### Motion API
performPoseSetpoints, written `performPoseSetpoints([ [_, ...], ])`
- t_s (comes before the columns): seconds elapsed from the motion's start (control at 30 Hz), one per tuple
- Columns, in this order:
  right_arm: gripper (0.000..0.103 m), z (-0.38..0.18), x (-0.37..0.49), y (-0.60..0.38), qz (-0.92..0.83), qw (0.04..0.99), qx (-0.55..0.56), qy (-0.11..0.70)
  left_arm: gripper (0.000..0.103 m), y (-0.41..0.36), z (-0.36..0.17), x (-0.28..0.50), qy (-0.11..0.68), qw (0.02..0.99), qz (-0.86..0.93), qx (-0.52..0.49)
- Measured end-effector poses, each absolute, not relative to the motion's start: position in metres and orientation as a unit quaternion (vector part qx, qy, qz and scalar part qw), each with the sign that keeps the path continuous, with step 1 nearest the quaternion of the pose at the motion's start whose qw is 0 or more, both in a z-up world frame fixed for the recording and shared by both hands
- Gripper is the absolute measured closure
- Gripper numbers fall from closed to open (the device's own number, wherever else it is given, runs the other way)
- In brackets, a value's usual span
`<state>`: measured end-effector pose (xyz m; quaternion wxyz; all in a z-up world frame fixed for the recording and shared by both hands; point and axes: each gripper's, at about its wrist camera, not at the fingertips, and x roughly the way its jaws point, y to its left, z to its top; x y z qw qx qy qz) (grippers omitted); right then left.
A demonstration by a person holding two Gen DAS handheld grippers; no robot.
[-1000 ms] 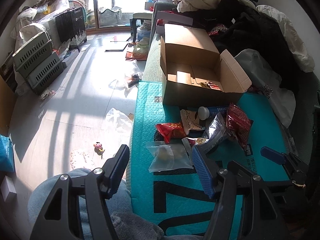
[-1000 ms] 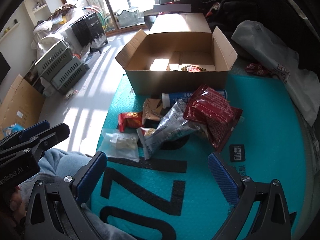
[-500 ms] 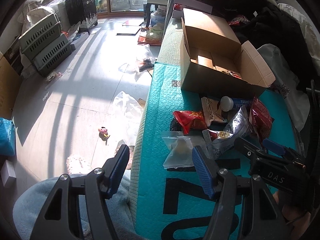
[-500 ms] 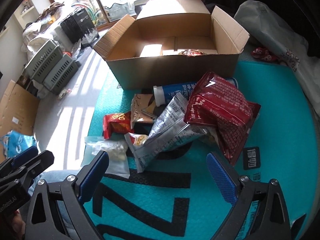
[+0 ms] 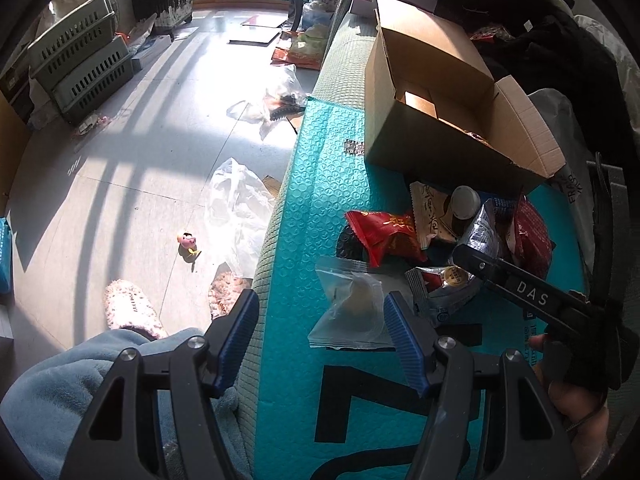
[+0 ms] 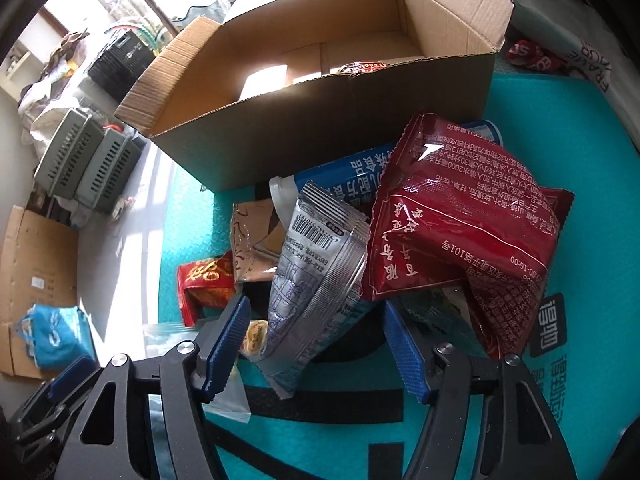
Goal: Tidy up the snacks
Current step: 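Grasp the silver bag with the right tool while the left tool grasps the clear zip bag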
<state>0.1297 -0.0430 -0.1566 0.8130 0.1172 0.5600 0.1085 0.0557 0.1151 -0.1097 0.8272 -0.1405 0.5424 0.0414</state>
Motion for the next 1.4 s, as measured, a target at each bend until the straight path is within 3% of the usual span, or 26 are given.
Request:
performPoseSetpoints([
  [0.1, 0.049, -0.162, 0.130, -0.042, 0.118, 0.807, 0.118, 0.567, 0.039, 0.113, -0.110, 0.057, 0.541, 0.829, 0.032, -0.138],
  [0.17, 0.051, -0.165, 0.130, -0.042, 0.126, 0.800, 0.126, 0.572, 0.039, 0.110, -0.111, 0.059, 0.542, 0.829, 0.022, -0.138],
  [0.97, 0.051, -0.172, 0.103, -0.051, 0.183, 0.770, 0.034, 0.610, 0.039, 0.080, -0.135, 0.092, 0.596, 0.799, -0.074, -0.032],
  [1.4, 0.048, -0.177, 0.108, -0.045, 0.186, 0.766, 0.034, 0.614, 0.039, 0.070, -0.169, 0.109, 0.639, 0.760, -0.105, -0.052],
])
